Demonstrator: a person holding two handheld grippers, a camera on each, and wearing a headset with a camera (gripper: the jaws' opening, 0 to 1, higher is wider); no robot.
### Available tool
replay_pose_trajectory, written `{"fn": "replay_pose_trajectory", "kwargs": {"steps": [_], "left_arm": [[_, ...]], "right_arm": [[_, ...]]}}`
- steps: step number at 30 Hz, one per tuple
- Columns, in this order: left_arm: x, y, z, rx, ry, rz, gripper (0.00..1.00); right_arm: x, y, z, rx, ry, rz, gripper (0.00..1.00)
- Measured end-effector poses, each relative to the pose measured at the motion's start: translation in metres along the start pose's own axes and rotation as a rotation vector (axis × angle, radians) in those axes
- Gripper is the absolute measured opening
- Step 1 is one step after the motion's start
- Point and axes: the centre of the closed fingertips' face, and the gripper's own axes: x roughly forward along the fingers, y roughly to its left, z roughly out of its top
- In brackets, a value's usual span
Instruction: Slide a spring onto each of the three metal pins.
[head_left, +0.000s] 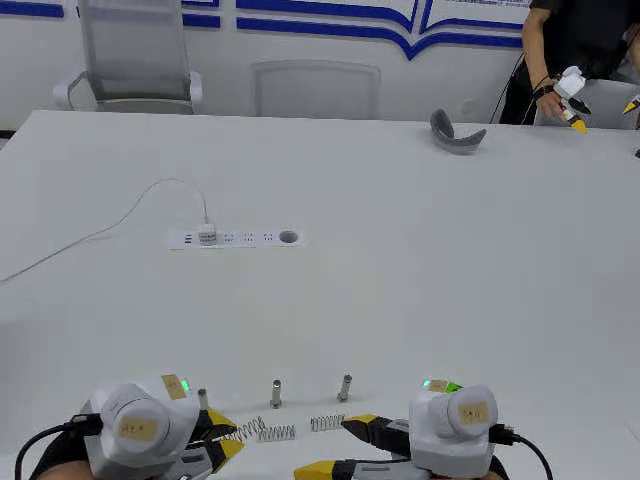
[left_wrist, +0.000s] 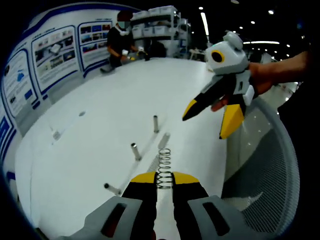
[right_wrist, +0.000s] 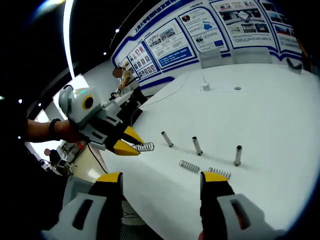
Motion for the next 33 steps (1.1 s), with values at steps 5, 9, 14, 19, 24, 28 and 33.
{"fn": "replay_pose_trajectory", "kwargs": {"steps": [5, 9, 14, 19, 24, 28, 33], "left_arm": [[0.004, -0.007, 0.009, 0.018, -0.008, -0.017, 0.11], [0.008, -0.015, 0.011, 0.037, -0.003, -0.029, 0.11], [0.008, -0.024, 0.013, 0.045, -0.004, -0.040, 0.11], [0.006, -0.028, 0.018, 0.047, -0.021, -0.039, 0.11], [0.003, -0.030, 0.020, 0.046, -0.032, -0.037, 0.11], [0.001, -0.031, 0.023, 0.050, -0.042, -0.037, 0.10], [0.000, -0.034, 0.026, 0.059, -0.047, -0.044, 0.10]], "right_arm": [[0.006, 0.006, 0.005, 0.024, -0.020, 0.031, 0.56], [0.009, 0.011, 0.008, 0.038, -0.033, 0.056, 0.50], [0.013, 0.012, 0.012, 0.076, -0.060, 0.082, 0.41], [0.018, 0.019, 0.012, 0.079, -0.046, 0.121, 0.35], [0.021, 0.024, 0.018, 0.105, -0.060, 0.159, 0.31], [0.021, 0.030, 0.020, 0.120, -0.062, 0.182, 0.28], [0.021, 0.031, 0.018, 0.142, -0.059, 0.192, 0.26]]}}
